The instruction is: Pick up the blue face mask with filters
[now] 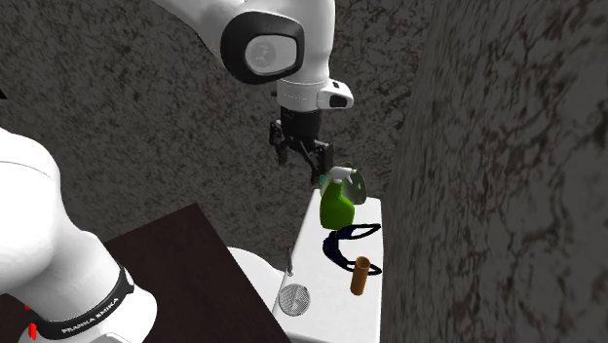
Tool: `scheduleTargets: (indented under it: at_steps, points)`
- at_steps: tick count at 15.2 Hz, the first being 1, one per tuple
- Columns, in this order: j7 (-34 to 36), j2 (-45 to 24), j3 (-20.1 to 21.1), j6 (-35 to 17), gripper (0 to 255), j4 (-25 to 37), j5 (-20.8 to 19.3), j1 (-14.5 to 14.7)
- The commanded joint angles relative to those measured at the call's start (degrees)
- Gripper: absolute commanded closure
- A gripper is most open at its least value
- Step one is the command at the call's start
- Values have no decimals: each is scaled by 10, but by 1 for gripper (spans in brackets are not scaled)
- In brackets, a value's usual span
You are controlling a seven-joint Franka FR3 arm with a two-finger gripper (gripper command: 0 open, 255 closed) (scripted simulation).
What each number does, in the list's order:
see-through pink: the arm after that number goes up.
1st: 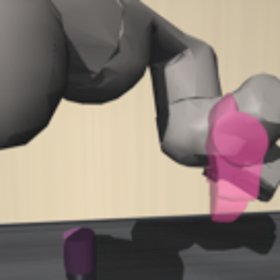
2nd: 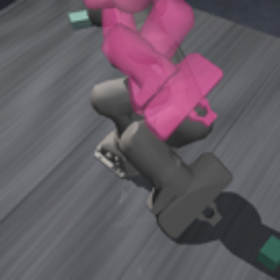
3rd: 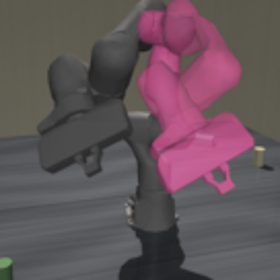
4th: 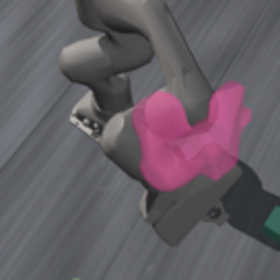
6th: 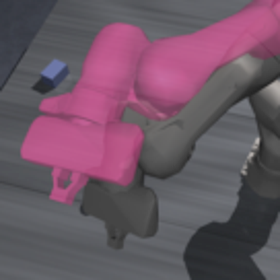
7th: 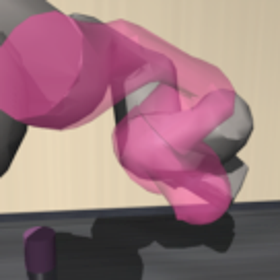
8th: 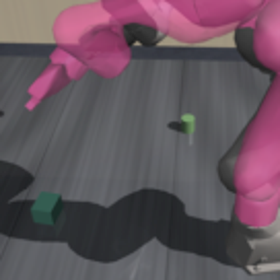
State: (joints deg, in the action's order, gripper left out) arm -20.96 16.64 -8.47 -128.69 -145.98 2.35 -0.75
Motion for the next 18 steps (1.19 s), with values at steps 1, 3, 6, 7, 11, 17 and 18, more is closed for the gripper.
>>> scheduleTargets:
  at_steps: [1,3,6,7,11,17,18]
  points:
    - [-27,-45,-14,-41,0,4,20,3]
    - [-57,-93,-24,-75,0,16,49,7]
    - [-109,-167,-34,-118,0,42,103,11]
    - [-128,-192,-34,-130,0,52,124,11]
    - [-205,-292,-22,-164,0,104,209,-3]
    - [-293,-436,23,-190,0,204,304,-50]
    - [-304,-460,30,-192,0,223,315,-58]
